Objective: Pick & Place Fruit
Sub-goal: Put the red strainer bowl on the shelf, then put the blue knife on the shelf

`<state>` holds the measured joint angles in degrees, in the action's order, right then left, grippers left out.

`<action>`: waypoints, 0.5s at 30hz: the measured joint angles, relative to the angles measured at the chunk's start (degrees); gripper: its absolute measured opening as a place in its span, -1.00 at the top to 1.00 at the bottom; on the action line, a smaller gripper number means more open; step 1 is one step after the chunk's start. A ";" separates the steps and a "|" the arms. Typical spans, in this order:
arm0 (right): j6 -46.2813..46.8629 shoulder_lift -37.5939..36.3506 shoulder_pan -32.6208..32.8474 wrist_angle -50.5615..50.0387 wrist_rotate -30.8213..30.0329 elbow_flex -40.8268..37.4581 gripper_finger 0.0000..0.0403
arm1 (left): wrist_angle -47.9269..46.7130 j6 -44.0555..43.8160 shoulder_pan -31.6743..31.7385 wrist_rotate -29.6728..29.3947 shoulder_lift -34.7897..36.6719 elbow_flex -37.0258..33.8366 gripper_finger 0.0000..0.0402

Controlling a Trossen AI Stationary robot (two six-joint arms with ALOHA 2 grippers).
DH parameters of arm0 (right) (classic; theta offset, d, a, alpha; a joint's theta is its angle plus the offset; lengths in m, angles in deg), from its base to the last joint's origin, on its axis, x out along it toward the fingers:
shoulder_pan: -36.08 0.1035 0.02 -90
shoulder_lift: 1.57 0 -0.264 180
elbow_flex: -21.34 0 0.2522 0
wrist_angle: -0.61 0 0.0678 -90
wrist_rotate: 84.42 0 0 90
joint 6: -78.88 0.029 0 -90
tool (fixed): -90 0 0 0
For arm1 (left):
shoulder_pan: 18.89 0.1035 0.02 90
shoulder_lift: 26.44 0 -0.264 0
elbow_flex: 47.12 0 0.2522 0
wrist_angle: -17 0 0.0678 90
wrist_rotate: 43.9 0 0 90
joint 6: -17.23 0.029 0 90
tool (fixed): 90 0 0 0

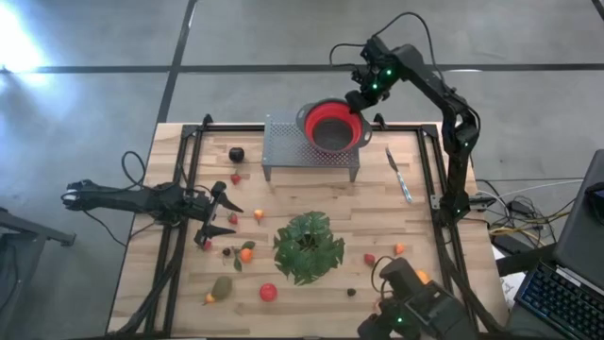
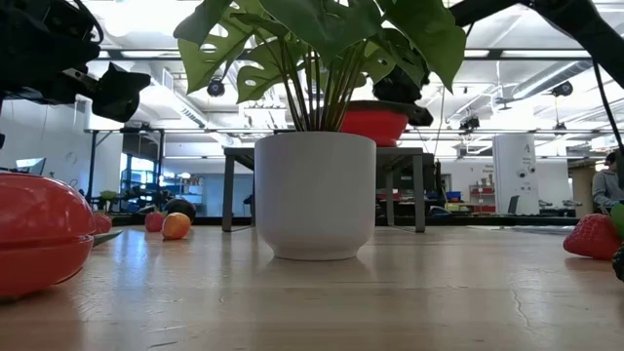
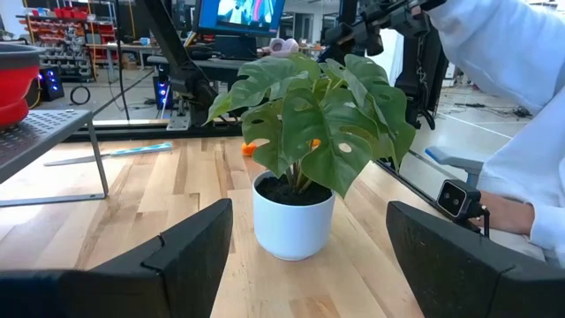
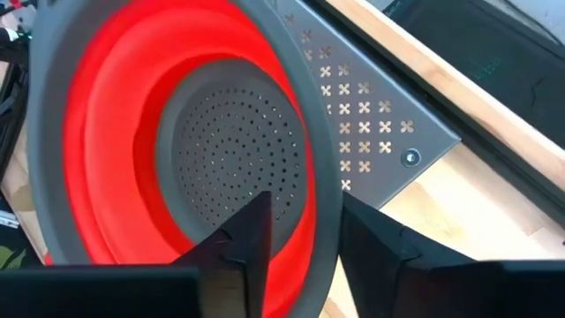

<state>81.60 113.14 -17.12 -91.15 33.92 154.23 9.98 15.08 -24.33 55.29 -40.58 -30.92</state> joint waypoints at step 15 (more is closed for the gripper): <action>-1.66 -0.24 -0.38 -7.10 -12.05 9.28 0.06 | -0.02 -0.02 -0.01 -0.02 0.00 0.00 -0.52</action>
<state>79.94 112.90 -17.51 -98.25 21.87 163.51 9.97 15.06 -24.35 55.27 -40.57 -30.92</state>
